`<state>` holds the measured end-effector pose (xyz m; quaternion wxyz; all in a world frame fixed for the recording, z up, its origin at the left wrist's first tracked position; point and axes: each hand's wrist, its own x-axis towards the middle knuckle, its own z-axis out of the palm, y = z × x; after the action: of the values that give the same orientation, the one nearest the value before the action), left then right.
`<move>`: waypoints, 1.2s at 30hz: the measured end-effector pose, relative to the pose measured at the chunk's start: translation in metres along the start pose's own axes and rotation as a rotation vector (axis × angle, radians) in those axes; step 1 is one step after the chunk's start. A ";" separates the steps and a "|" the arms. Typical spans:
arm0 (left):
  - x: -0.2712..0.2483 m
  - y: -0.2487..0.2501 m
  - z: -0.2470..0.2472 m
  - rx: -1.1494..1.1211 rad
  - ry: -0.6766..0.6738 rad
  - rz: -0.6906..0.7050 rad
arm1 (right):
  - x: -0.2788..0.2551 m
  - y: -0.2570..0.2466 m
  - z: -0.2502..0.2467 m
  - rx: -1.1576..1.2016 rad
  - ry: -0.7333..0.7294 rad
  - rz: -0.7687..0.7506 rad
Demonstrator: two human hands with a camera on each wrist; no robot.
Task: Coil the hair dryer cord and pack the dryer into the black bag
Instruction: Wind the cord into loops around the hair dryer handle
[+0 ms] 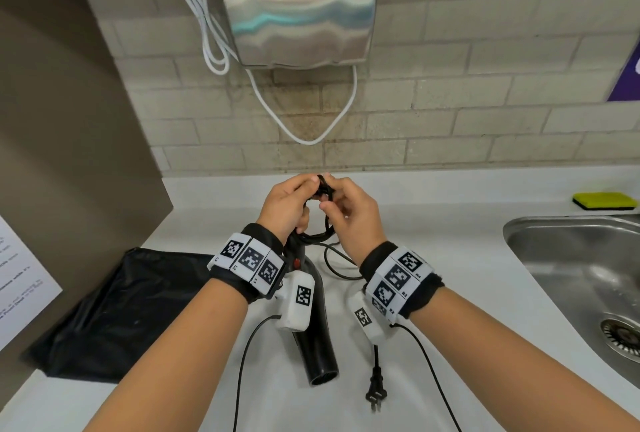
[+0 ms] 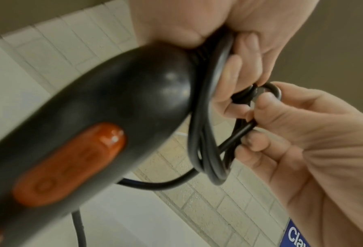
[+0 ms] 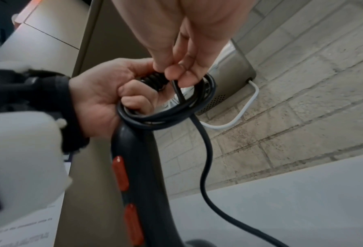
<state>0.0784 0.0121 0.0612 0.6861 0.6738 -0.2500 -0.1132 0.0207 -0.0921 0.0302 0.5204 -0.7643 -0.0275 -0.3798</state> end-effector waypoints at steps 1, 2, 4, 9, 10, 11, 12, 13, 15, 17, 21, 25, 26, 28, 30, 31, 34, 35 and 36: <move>0.000 0.000 0.000 0.024 -0.005 0.005 | 0.000 0.002 0.000 -0.010 0.004 -0.010; -0.001 0.000 0.001 0.040 -0.011 0.007 | -0.001 0.003 0.000 -0.029 0.008 -0.022; -0.001 0.001 0.002 0.041 -0.021 0.004 | -0.002 0.004 0.000 -0.081 0.028 -0.058; -0.001 0.003 0.002 -0.013 0.010 -0.023 | 0.008 0.001 -0.010 -0.119 0.020 -0.070; -0.001 0.003 0.002 -0.027 0.022 -0.026 | 0.011 0.002 -0.013 -0.126 0.007 -0.059; -0.001 0.003 0.002 -0.039 0.034 -0.027 | 0.013 0.003 -0.015 -0.129 0.001 -0.052; -0.001 0.002 0.002 -0.045 0.040 -0.026 | 0.014 0.005 -0.016 -0.127 -0.001 -0.057; -0.002 0.002 0.002 -0.045 0.039 -0.024 | 0.014 0.006 -0.016 -0.116 0.007 -0.063; -0.002 0.002 0.002 -0.035 0.022 -0.021 | 0.012 0.007 -0.015 -0.068 0.016 -0.046; -0.001 0.001 0.003 -0.018 -0.001 -0.020 | 0.009 0.007 -0.013 -0.025 0.003 -0.008; 0.001 0.000 0.002 0.026 -0.011 -0.013 | 0.008 0.006 -0.012 -0.085 0.018 -0.142; 0.000 0.000 0.002 0.034 -0.033 0.003 | 0.015 0.004 -0.014 0.027 0.018 -0.086; -0.001 0.000 0.001 0.038 -0.031 0.006 | 0.015 0.005 -0.014 0.050 -0.007 -0.077; -0.001 0.002 0.000 0.050 -0.021 0.001 | 0.015 0.007 -0.015 0.057 -0.063 -0.072; -0.001 0.003 -0.002 0.044 -0.024 -0.016 | 0.015 0.010 -0.015 0.033 -0.106 -0.060; -0.001 0.004 -0.003 0.041 -0.037 -0.022 | 0.015 0.010 -0.016 0.031 -0.131 -0.041; -0.002 0.003 -0.005 0.047 -0.085 -0.019 | 0.014 0.016 -0.019 0.053 -0.327 0.096; -0.002 0.003 -0.005 0.052 -0.099 -0.015 | 0.014 0.021 -0.019 0.041 -0.415 0.139; -0.002 0.003 -0.006 0.057 -0.111 -0.013 | 0.013 0.025 -0.018 0.021 -0.483 0.172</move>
<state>0.0787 0.0184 0.0637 0.6510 0.6873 -0.2863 -0.1478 0.0306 -0.1227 0.0220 0.5371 -0.8269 -0.0898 -0.1403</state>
